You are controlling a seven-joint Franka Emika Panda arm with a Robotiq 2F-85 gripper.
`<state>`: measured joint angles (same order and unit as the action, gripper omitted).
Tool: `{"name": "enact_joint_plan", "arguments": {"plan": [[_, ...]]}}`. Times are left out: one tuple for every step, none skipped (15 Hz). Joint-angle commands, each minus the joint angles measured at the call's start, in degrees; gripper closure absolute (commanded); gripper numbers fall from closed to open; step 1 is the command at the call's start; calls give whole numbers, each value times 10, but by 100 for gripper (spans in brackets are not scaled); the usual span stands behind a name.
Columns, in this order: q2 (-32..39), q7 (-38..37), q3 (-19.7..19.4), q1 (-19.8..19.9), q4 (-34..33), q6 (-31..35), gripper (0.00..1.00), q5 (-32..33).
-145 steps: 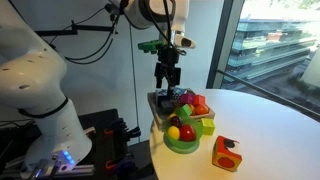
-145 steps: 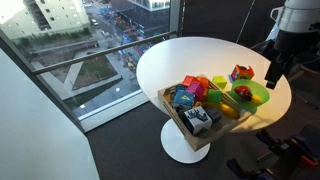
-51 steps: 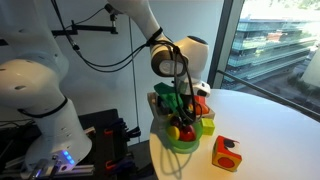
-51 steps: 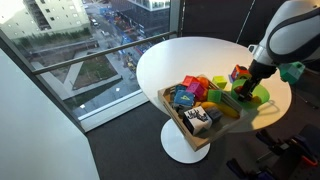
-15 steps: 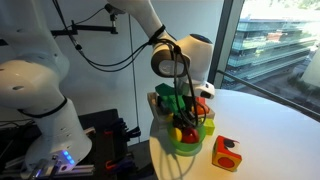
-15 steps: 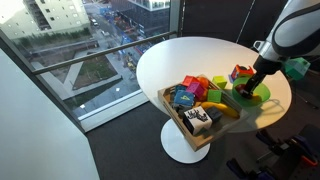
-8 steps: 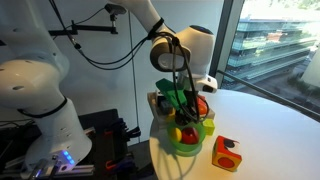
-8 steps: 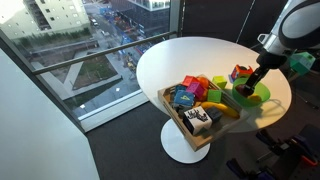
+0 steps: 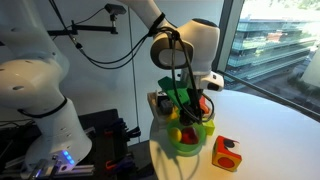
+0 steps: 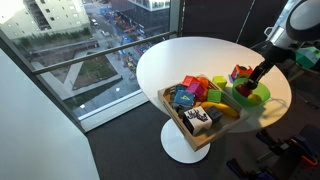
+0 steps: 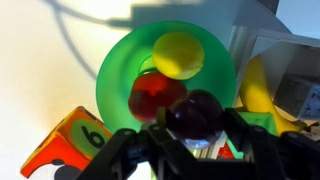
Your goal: Put the plum plush toy on the table
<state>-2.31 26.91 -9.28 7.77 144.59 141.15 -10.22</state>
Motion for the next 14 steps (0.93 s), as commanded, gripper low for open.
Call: {"name": "enact_joint_plan", "arguments": {"plan": [[-7, -25, -9, 9, -19, -19, 65, 25], [-7, -28, -12, 11, -22, -19, 65, 28], [-8, -28, -16, 14, -23, -20, 65, 30], [-9, -26, -19, 18, -23, -20, 65, 31], [-9, -28, -23, 22, -23, -19, 65, 36], [-9, -29, -26, 26, -23, -19, 65, 39], [-9, -33, -30, 31, -22, -19, 65, 47], [-8, -36, -34, 35, -22, -18, 65, 53], [-9, -43, -37, 39, -22, -18, 65, 62], [-9, -52, -41, 44, -22, -18, 65, 73], [-9, -60, -44, 48, -23, -18, 65, 81], [-8, -69, -46, 51, -23, -18, 65, 91], [-8, -77, -49, 55, -23, -18, 65, 100], [-7, -86, -52, 58, -24, -18, 65, 108]]}}
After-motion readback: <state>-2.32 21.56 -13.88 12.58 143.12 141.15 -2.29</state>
